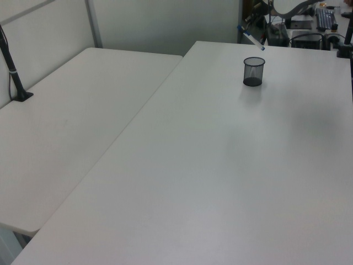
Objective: Insert the marker
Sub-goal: 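Lift the marker upright and carry it over the black mesh cup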
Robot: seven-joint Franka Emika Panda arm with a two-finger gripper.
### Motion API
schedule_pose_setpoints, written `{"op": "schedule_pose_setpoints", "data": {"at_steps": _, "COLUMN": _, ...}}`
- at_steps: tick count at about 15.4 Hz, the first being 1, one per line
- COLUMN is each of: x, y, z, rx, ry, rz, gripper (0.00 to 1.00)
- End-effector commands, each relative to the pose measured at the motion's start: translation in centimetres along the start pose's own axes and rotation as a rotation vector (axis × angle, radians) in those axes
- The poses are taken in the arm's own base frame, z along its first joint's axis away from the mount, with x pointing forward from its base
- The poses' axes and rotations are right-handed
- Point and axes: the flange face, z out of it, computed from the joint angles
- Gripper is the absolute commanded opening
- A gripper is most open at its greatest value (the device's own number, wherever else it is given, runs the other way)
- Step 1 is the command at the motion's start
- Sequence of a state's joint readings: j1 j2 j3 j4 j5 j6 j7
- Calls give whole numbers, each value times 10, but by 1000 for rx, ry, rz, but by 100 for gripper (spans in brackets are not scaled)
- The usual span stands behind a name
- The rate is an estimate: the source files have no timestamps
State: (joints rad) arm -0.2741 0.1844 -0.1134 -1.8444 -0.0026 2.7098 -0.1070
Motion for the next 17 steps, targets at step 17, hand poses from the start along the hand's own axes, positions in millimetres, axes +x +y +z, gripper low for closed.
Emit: {"op": "schedule_pose_setpoints", "data": {"at_steps": 17, "x": -112, "y": 19, "z": 89, "rx": -88, "ry": 241, "rz": -83, "gripper": 28}}
